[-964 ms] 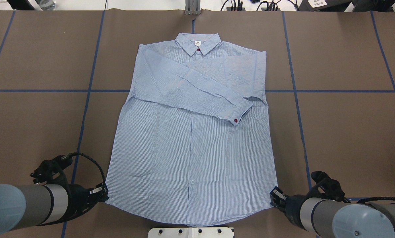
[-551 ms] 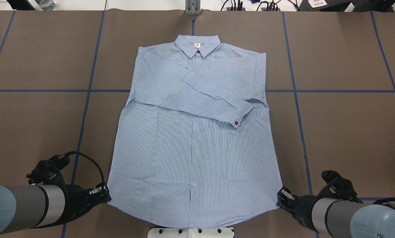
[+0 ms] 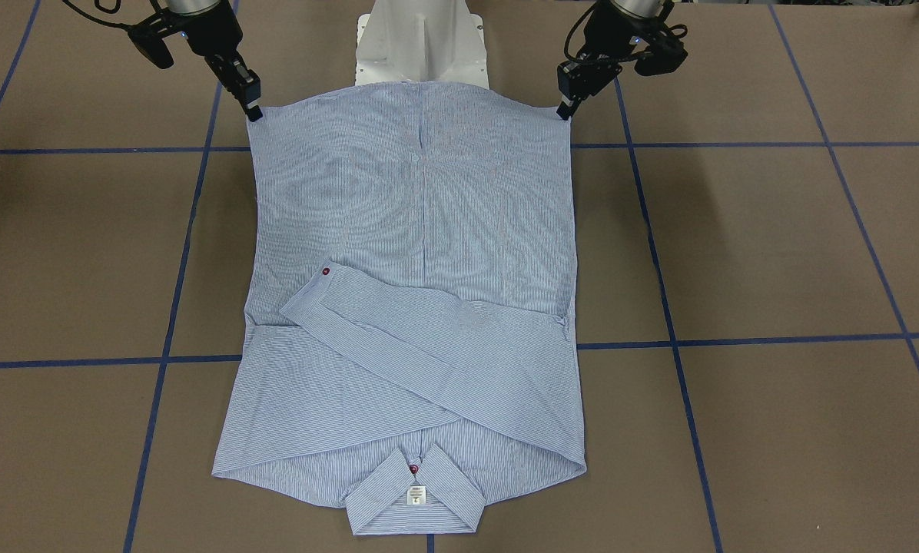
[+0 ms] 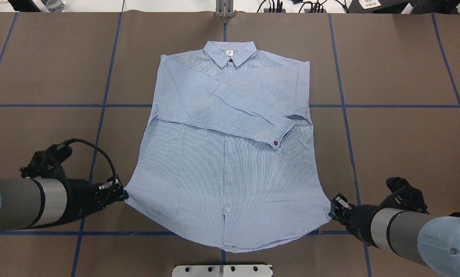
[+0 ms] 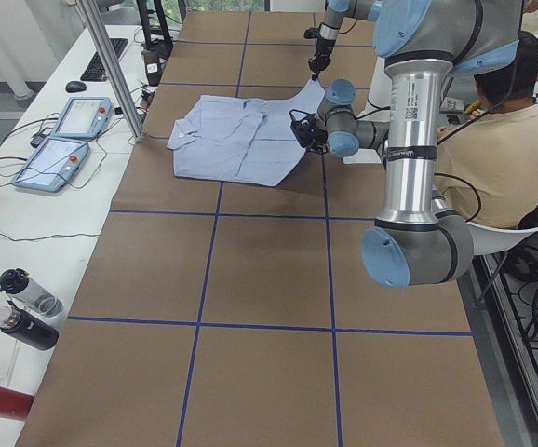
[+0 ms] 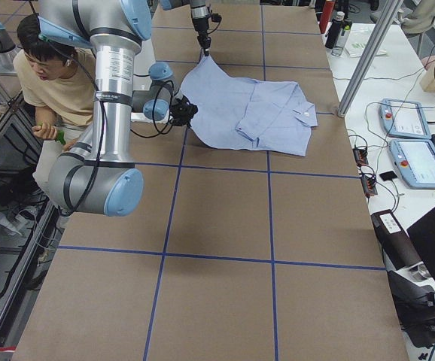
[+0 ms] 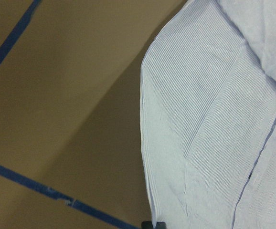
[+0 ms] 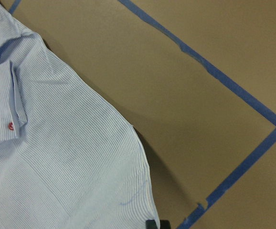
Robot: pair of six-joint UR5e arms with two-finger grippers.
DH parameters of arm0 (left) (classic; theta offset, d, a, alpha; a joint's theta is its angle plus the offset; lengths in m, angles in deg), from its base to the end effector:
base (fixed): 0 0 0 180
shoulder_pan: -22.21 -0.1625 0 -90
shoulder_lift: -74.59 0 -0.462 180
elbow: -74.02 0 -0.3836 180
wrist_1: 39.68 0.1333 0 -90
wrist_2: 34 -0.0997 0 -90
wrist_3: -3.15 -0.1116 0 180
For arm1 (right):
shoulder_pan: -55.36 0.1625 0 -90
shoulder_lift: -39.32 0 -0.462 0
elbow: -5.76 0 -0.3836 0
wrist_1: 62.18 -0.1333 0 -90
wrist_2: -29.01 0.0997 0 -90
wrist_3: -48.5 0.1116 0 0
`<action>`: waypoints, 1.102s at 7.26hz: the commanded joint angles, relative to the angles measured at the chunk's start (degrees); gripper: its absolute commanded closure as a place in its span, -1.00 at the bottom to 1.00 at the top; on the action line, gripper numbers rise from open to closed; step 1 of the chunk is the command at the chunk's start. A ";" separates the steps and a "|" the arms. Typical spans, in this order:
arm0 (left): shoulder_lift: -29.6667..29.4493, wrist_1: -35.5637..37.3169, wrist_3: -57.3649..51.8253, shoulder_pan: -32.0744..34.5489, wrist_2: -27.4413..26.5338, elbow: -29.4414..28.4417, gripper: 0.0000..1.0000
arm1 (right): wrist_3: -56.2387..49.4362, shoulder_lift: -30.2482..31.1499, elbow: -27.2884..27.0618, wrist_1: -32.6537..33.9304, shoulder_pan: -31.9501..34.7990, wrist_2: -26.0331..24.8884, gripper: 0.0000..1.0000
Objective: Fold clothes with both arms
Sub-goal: 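Lift the hem with both grippers and fold it up toward the collar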
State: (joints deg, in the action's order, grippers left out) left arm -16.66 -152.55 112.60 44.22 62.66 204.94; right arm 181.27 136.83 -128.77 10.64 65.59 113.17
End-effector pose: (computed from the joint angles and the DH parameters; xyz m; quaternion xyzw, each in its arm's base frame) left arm 0.3600 -0.2753 0.3233 -0.0370 0.5376 -0.2688 0.7983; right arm -0.3623 -0.2124 0.3737 -0.0839 -0.4494 0.4175 0.7853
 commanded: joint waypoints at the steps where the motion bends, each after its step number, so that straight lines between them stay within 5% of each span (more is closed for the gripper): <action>1: -6.19 0.11 -3.96 8.54 3.53 -5.90 1.00 | -0.31 -5.11 0.84 4.57 4.43 2.31 1.00; 3: -7.55 -0.42 -6.17 13.12 4.76 -8.40 1.00 | -1.98 -14.77 3.11 15.63 10.40 6.88 1.00; 8: -13.77 -1.03 -9.77 17.79 5.56 -17.16 1.00 | -8.82 -18.74 8.11 16.39 21.56 11.26 1.00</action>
State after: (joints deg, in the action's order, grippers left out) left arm -27.93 -153.31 103.74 60.73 68.20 191.13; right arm 174.79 120.41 -123.12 26.98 83.70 122.13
